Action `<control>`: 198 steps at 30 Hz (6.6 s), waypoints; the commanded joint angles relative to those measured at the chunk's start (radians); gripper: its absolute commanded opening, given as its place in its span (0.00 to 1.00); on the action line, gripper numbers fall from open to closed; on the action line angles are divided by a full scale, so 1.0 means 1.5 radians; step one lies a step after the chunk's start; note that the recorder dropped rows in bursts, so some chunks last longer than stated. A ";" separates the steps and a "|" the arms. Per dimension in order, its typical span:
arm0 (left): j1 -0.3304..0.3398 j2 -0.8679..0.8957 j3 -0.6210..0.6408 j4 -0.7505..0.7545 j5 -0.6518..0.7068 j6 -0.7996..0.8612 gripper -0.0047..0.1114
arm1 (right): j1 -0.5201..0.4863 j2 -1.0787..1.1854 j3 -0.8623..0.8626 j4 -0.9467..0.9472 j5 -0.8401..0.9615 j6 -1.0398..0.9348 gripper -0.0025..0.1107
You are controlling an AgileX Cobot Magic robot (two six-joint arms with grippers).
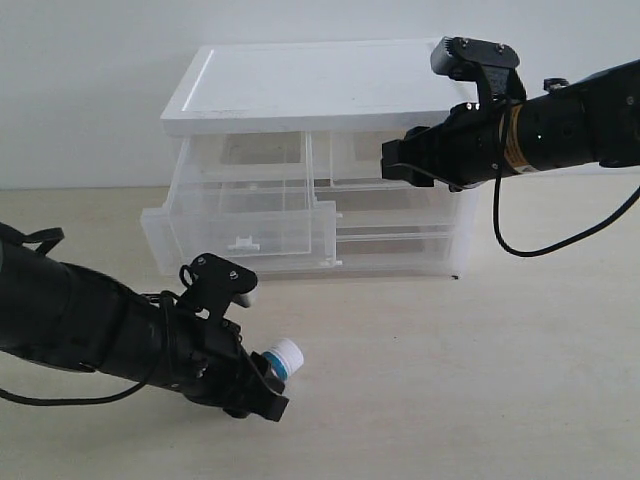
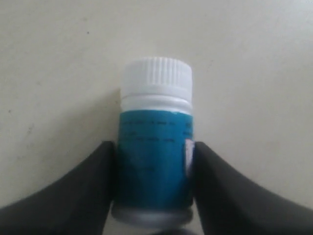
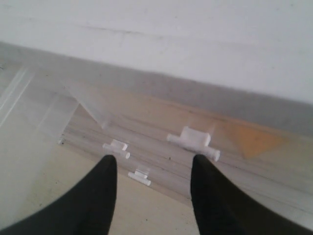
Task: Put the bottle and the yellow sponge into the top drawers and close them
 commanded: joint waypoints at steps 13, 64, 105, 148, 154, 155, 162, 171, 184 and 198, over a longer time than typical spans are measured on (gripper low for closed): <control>-0.046 -0.081 0.063 0.029 0.144 -0.096 0.07 | -0.004 -0.004 -0.001 -0.010 0.005 -0.001 0.40; 0.017 -0.220 -0.214 0.092 -0.310 -0.083 0.55 | -0.005 -0.014 -0.001 -0.027 -0.066 0.041 0.40; 0.017 -0.497 0.217 -0.006 -0.151 -0.120 0.07 | 0.185 -0.180 0.316 0.352 -0.146 -0.302 0.02; 0.079 -0.223 -0.117 0.018 -0.168 -0.088 0.07 | 0.187 -0.011 0.023 0.440 0.048 -0.407 0.02; 0.079 -0.318 -0.036 0.012 -0.139 -0.097 0.07 | 0.187 -0.011 0.038 0.207 -0.013 -0.235 0.02; 0.079 -0.331 -0.020 0.014 -0.115 -0.097 0.07 | 0.187 -0.011 0.045 0.200 -0.019 -0.225 0.02; 0.079 -0.305 -0.011 0.019 -0.091 -0.087 0.07 | 0.187 0.005 0.048 0.210 0.098 -0.213 0.02; 0.079 -0.174 -0.115 0.019 -0.112 -0.062 0.07 | 0.187 0.083 -0.035 0.225 0.095 -0.214 0.02; 0.117 -0.043 -0.307 0.021 -0.145 -0.032 0.07 | 0.187 0.114 -0.159 0.223 0.196 -0.251 0.02; 0.117 -0.136 -0.201 0.017 -0.135 -0.035 0.07 | 0.187 0.105 -0.131 0.167 0.150 -0.176 0.02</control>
